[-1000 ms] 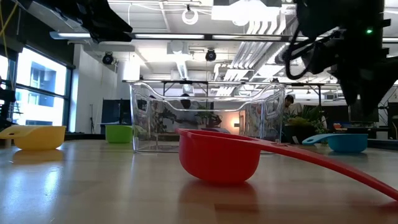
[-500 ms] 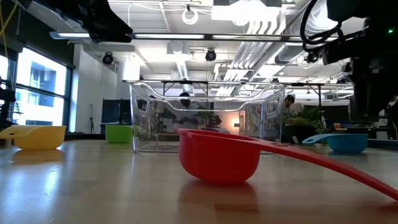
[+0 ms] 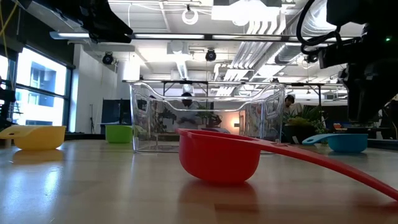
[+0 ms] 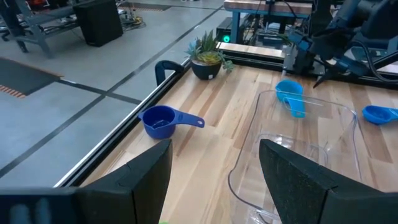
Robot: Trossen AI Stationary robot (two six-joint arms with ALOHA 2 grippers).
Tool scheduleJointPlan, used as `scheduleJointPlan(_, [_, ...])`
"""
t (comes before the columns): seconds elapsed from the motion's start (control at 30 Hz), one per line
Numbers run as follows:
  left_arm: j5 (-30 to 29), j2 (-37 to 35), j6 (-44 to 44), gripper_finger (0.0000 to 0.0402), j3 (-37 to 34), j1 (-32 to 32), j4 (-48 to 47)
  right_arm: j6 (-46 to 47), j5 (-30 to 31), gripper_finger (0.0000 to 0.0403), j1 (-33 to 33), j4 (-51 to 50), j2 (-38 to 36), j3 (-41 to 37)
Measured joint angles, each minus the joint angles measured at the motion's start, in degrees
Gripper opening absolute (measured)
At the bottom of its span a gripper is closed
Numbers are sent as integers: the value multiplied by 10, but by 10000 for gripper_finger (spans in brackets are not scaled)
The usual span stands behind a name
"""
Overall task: Nest measuring cups in basket
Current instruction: Move the light blue measuring cup to the center of the table
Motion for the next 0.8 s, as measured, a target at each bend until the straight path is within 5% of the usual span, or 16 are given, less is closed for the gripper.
scheduleJointPlan(0.8, [0, 0, 0, 232, 0, 0, -1, -3, 11, 242, -45, 39, 136, 0])
